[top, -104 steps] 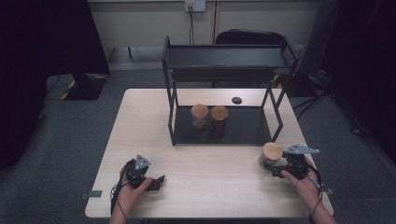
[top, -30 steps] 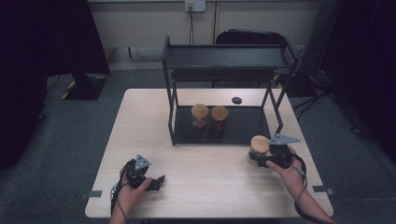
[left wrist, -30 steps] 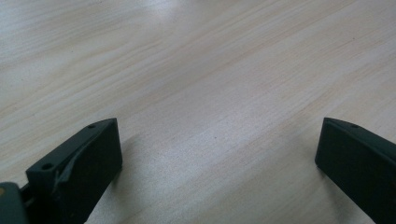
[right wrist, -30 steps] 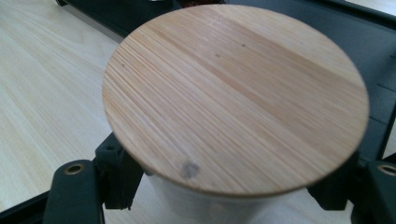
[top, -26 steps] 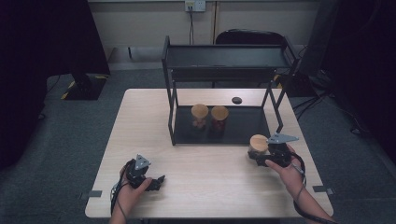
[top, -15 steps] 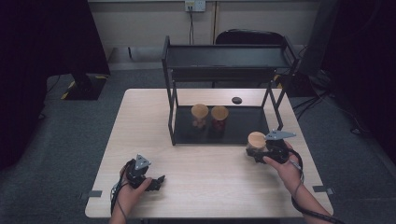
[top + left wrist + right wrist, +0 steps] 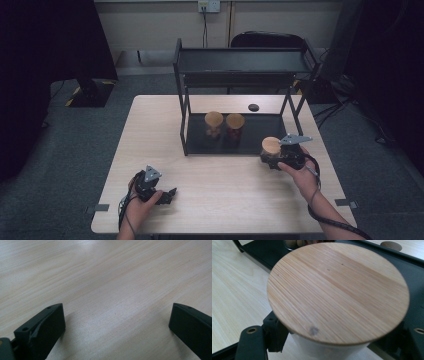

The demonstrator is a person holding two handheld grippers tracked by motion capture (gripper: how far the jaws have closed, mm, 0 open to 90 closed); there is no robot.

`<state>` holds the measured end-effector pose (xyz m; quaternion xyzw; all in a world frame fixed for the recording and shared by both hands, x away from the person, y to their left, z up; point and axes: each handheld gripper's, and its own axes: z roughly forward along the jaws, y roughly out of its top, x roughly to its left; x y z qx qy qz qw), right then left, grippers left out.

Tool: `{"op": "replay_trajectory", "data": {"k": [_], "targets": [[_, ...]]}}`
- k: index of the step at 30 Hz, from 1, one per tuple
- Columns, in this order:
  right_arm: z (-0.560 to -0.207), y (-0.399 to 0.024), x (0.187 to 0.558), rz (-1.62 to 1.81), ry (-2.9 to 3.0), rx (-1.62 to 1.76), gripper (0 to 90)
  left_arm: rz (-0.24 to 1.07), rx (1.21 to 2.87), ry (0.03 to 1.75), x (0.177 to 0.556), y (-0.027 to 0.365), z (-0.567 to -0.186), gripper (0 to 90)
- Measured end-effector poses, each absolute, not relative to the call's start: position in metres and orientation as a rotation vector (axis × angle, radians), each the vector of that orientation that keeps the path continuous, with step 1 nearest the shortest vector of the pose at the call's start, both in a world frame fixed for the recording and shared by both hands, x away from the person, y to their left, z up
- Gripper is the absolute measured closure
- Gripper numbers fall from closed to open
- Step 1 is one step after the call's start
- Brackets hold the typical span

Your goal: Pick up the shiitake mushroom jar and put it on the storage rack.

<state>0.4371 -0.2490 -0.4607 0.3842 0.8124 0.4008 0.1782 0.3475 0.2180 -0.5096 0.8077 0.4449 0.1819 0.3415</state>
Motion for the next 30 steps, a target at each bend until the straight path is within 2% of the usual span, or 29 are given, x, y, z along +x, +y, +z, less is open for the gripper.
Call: {"op": "replay_trajectory", "data": {"k": [30], "targets": [[-0.462,-0.233,0.466,1.112,2.288,1.102,25.6,0.473,2.101,1.157,0.347,0.218,-0.510,0.1]]}}
